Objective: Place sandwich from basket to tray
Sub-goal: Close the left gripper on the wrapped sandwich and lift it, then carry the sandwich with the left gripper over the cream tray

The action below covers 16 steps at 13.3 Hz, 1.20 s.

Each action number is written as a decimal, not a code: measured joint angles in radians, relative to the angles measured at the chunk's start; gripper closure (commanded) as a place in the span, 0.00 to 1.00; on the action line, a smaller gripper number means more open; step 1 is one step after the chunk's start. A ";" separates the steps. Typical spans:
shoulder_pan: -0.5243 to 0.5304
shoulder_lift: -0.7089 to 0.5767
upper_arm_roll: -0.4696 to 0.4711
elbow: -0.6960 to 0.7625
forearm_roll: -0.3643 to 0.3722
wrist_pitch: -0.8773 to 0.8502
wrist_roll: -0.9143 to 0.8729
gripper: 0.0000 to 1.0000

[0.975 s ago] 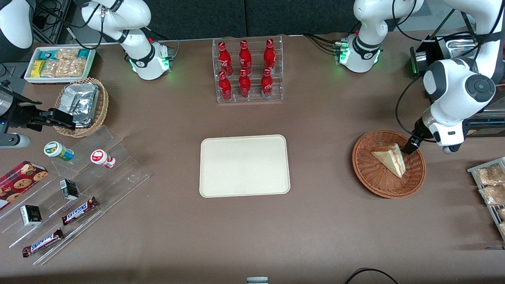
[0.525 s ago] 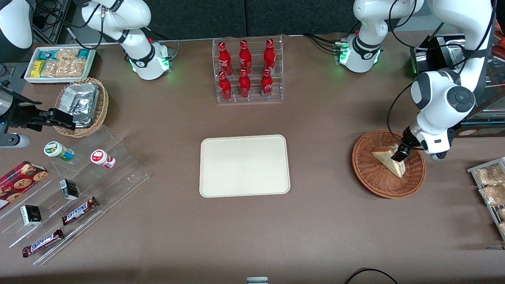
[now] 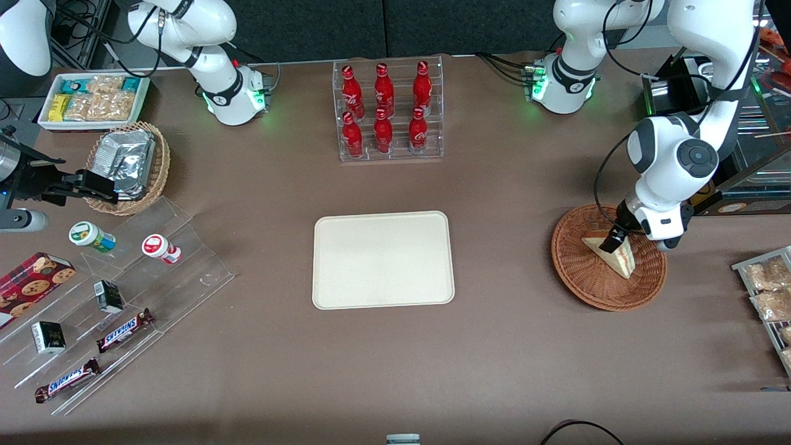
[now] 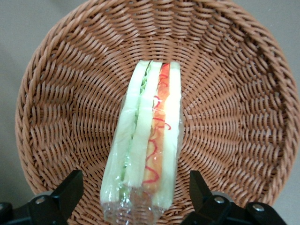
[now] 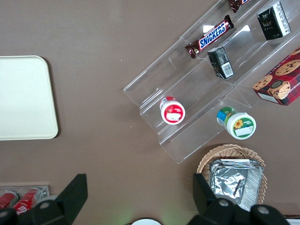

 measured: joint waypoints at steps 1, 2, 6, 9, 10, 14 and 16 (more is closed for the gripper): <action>0.000 0.003 0.000 0.000 0.000 0.001 0.000 0.10; 0.000 0.003 0.001 0.000 0.000 0.001 0.001 0.24; 0.000 0.003 0.003 0.002 0.000 0.004 -0.010 0.91; 0.000 0.002 0.003 0.007 0.000 0.004 -0.018 0.96; 0.000 0.001 0.002 0.011 0.000 0.004 -0.019 0.96; -0.050 -0.036 -0.006 0.095 0.017 -0.142 -0.021 0.96; -0.093 -0.081 -0.010 0.159 0.028 -0.286 -0.025 0.96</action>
